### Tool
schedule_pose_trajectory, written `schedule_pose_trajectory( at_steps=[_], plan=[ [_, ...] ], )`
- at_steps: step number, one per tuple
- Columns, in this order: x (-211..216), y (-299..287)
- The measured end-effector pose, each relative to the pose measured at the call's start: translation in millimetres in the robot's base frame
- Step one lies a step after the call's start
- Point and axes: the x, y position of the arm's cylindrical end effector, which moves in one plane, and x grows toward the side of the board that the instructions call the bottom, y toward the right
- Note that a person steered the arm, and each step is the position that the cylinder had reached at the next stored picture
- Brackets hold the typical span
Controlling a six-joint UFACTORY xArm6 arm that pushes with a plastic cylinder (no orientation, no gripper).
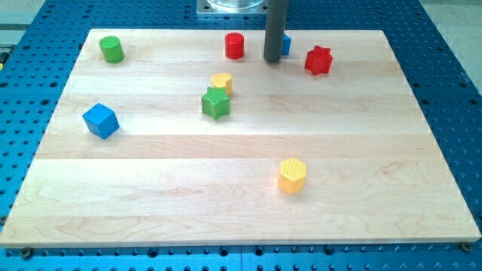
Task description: Push the blue triangle towards the top right corner of the board
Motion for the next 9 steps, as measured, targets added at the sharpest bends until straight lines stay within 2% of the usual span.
schedule_pose_trajectory(
  at_steps=[1,2,3,5,8,9],
  plan=[
    [-16.5,-16.4],
    [-25.0,-8.0],
    [-28.3,53.7],
    [-36.4,67.7],
    [-30.1,103.1],
    [-8.4,104.6]
  ],
)
